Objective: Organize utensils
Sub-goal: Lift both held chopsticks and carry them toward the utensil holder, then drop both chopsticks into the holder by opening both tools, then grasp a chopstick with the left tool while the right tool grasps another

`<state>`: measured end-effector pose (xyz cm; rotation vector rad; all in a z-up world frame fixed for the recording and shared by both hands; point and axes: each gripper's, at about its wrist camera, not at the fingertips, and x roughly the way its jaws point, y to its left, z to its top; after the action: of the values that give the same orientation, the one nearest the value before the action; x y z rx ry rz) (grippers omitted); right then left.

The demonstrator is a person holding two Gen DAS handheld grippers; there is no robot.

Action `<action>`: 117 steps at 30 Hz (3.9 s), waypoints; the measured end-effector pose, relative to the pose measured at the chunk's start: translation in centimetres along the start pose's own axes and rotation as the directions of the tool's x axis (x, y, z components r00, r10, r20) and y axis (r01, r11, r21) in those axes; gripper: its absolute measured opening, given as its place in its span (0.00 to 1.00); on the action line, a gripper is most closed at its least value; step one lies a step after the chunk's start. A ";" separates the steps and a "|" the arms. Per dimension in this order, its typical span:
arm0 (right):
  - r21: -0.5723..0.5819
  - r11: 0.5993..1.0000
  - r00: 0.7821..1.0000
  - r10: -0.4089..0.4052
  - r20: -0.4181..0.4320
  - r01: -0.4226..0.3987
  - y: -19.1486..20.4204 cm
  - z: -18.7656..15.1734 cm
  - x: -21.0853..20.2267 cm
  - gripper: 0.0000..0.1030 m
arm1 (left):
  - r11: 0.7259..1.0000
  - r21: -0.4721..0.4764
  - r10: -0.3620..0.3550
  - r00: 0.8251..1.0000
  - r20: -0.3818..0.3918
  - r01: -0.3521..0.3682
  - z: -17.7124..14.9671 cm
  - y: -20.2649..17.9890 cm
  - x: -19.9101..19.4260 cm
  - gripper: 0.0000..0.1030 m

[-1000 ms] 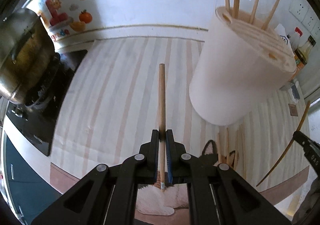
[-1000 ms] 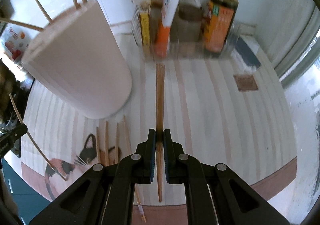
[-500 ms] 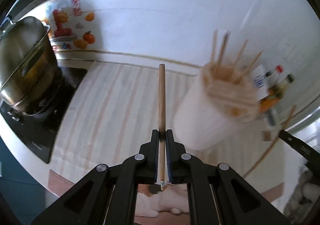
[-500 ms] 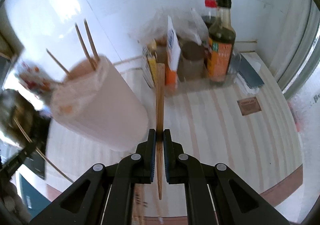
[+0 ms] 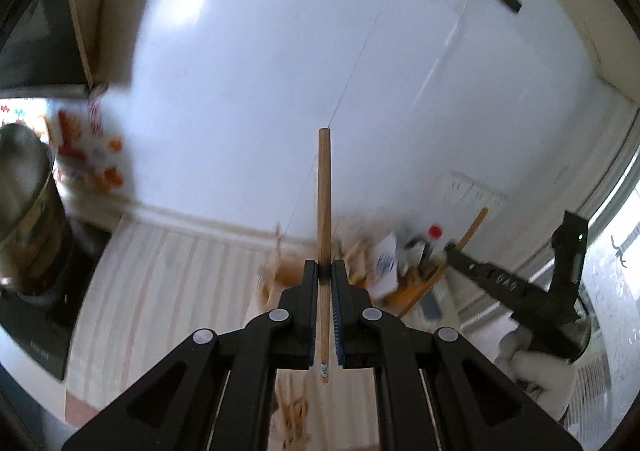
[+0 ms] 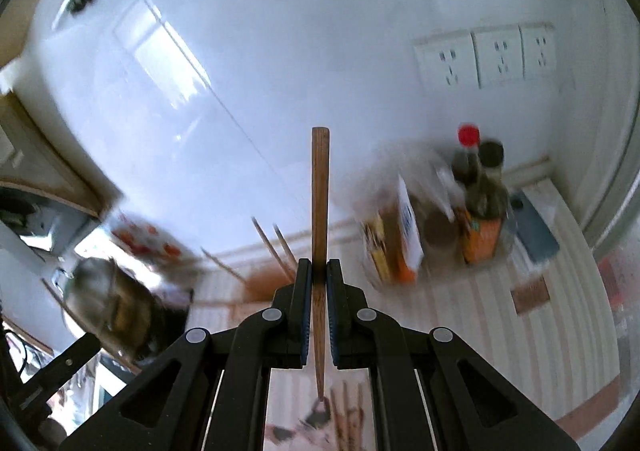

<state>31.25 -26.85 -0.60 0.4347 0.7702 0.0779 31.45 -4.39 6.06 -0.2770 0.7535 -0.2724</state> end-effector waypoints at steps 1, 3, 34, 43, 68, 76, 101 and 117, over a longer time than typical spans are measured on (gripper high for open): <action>0.005 1.000 1.000 0.001 0.016 -0.001 0.3 0.6 0.1 0.07 | 1.000 0.005 0.012 1.000 0.020 -0.012 0.7 -0.2 0.4 0.04; 0.009 1.000 0.999 -0.007 0.049 0.006 0.8 1.6 0.6 0.07 | 0.999 0.006 0.032 0.999 0.031 -0.032 1.9 -0.3 2.1 0.04; -0.090 0.991 0.993 -0.092 0.077 0.099 5.2 2.7 10.2 0.07 | 0.992 0.043 0.119 0.992 -0.045 -0.117 5.2 1.7 13.8 0.04; -0.122 0.991 0.998 -0.052 -0.019 0.049 5.0 1.6 11.3 0.08 | 0.991 0.096 0.111 0.983 -0.144 -0.097 3.1 1.6 13.6 0.10; -0.106 0.979 0.953 -0.197 -0.229 0.177 -4.0 -13.1 8.7 0.82 | 0.867 0.222 0.497 0.805 -0.324 -0.446 -16.3 11.0 13.8 1.00; -0.114 0.968 0.829 -0.249 -0.501 0.222 -7.5 -22.8 16.0 0.52 | 0.865 0.282 0.502 0.703 -0.504 -0.415 -24.7 12.1 19.3 1.00; -0.127 0.930 0.759 -0.356 -0.545 0.344 -15.8 -25.2 12.9 0.07 | 0.923 0.344 0.363 0.678 -0.640 -0.170 -28.8 3.9 26.7 0.04; -0.094 0.947 0.723 -0.296 -0.624 0.307 -17.7 -24.0 13.6 0.07 | 0.937 0.292 0.343 0.675 -0.654 -0.193 -28.8 8.7 24.7 0.05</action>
<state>22.87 -31.42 -31.95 0.2857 1.5105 -0.0980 29.75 -8.91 -32.54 0.1591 1.5036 -0.1611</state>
